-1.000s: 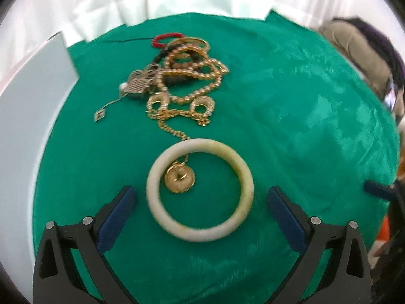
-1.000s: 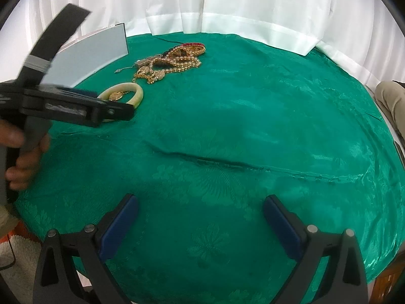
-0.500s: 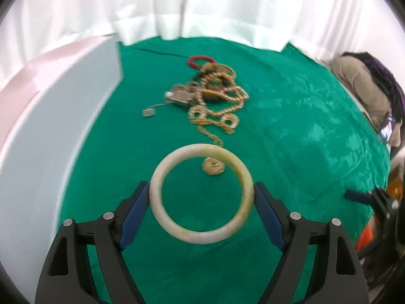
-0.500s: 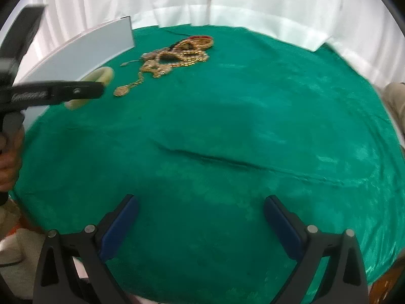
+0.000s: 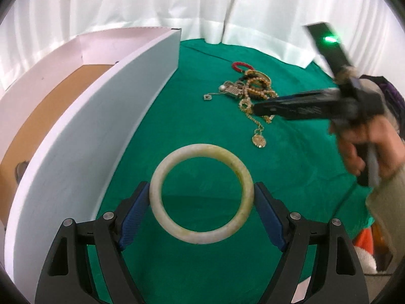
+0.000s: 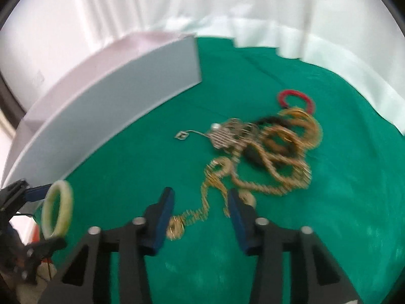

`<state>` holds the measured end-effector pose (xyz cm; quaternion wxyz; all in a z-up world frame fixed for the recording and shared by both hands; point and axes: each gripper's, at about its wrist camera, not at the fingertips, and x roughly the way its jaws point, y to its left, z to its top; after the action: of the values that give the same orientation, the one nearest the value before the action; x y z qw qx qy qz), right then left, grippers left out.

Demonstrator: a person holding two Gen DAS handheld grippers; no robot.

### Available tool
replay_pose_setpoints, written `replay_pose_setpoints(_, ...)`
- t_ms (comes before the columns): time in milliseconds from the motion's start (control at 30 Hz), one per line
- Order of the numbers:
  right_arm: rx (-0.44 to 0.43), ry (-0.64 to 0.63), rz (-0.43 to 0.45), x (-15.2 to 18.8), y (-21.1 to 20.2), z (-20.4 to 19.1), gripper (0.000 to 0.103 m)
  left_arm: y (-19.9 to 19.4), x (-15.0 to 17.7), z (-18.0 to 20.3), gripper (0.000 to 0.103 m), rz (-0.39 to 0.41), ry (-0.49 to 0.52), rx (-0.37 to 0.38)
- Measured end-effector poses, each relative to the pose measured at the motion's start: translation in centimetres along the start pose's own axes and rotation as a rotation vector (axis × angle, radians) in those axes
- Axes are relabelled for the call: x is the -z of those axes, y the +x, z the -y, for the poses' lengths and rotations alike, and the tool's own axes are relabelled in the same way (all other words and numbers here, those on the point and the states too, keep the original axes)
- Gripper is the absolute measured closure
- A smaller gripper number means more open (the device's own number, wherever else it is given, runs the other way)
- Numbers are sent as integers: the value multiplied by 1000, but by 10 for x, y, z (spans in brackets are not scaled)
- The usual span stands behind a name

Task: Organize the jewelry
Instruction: 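Lift the jade bangle with the left tool while the right tool grasps a gold chain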

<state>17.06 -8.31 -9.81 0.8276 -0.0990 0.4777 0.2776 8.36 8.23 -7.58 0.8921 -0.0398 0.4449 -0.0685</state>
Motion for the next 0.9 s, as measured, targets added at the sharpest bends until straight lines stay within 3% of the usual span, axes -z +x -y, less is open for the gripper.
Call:
replay_pose_setpoints(67, -9, -19, -57, -8, 19, -5, 65, -1, 2, -1, 21, -2, -2, 2)
replay_pose_setpoints(167, 44, -55, -107, -10, 38, -10, 65, 1, 3, -2, 21, -5, -6, 12)
replay_pose_setpoints(667, 118, -12, -29, -19, 44, 0, 68, 5, 4, -5, 21, -23, -44, 16)
replay_pose_setpoints(700, 118, -10, -31, -20, 45, 1, 70, 4, 6, -4, 21, -25, -43, 16)
replay_pose_setpoints(733, 128, -9, -40, -21, 45, 1, 89, 3, 6, -4, 21, -27, -42, 18)
replay_pose_setpoints(767, 123, -12, -61, -22, 47, 2, 95, 3, 6, -4, 21, -28, -41, 19)
replay_pose_setpoints(900, 85, 28, -59, -15, 33, 10, 96, -3, 3, -4, 21, -30, -53, 31)
